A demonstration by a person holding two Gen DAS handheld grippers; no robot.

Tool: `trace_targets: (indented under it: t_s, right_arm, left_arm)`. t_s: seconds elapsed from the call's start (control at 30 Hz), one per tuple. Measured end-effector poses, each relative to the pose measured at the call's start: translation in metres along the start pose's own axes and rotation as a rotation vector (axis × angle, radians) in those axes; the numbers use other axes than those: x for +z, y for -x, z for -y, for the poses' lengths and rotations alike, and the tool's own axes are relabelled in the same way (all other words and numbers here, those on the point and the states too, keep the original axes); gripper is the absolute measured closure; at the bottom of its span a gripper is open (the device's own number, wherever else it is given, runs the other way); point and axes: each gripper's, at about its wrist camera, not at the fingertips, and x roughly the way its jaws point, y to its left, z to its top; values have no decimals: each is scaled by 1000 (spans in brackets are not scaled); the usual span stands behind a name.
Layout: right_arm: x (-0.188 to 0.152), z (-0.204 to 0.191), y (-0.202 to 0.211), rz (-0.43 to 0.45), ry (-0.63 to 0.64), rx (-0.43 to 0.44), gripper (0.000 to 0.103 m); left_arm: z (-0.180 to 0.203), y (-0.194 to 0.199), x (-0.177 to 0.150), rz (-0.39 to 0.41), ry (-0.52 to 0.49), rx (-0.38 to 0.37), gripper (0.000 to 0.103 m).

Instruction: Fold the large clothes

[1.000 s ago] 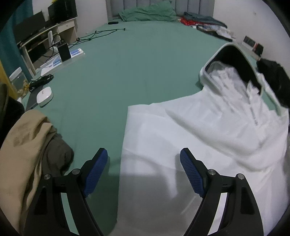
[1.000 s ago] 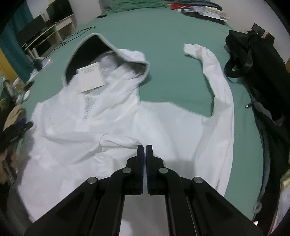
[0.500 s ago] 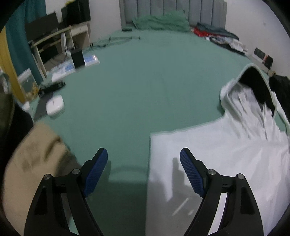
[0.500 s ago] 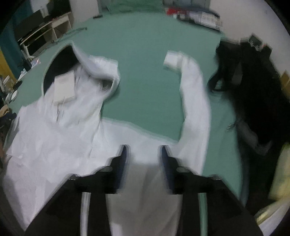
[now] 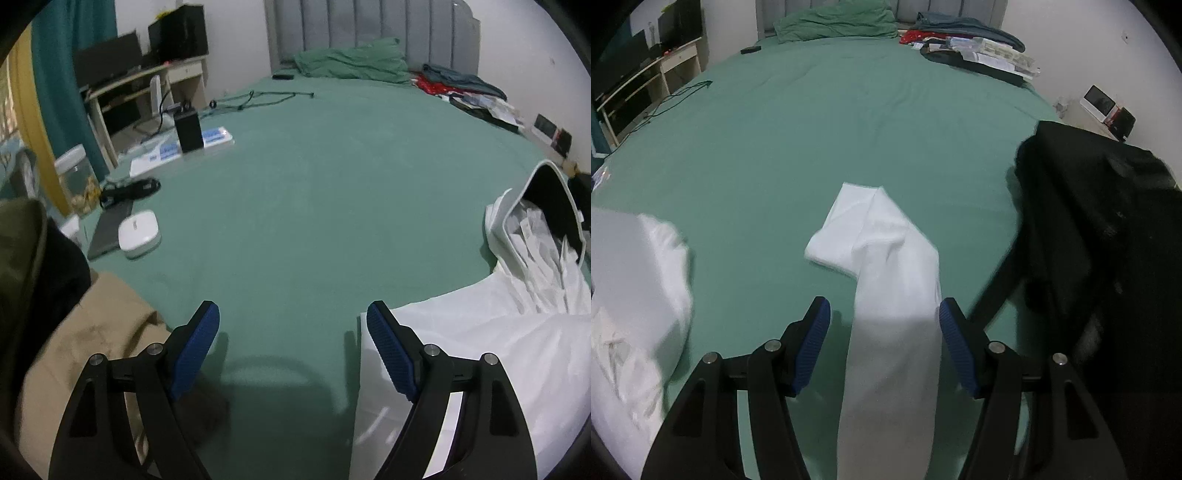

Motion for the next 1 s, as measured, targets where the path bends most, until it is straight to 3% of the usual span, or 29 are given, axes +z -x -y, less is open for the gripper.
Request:
trace_targets:
  t_s: [0.03, 0.1, 0.13, 0.37, 0.67, 0.83, 1.0]
  right_arm:
    - [1, -1, -4, -6, -4, 13, 43]
    - [4, -3, -13, -25, -2, 30, 96]
    - [4, -4, -14, -31, 5, 5, 100]
    - [-11, -20, 85, 130, 21, -64, 101]
    - [-39, -91, 253, 278, 80, -73, 101]
    - [-48, -144, 294, 311, 106, -20, 101]
    - [-63, -205, 285, 296, 87, 62, 101]
  left_arm:
    - [0, -1, 0, -6, 1, -2, 18]
    - [0, -2, -2, -8, -10, 3, 22]
    - [1, -3, -3, -15, -16, 4, 26]
    - [4, 13, -2, -3, -11, -35, 30]
    - [9, 66, 5, 48, 20, -168, 30]
    - [3, 83, 3, 54, 36, -208, 30]
    - [-12, 92, 1, 40, 65, -240, 30]
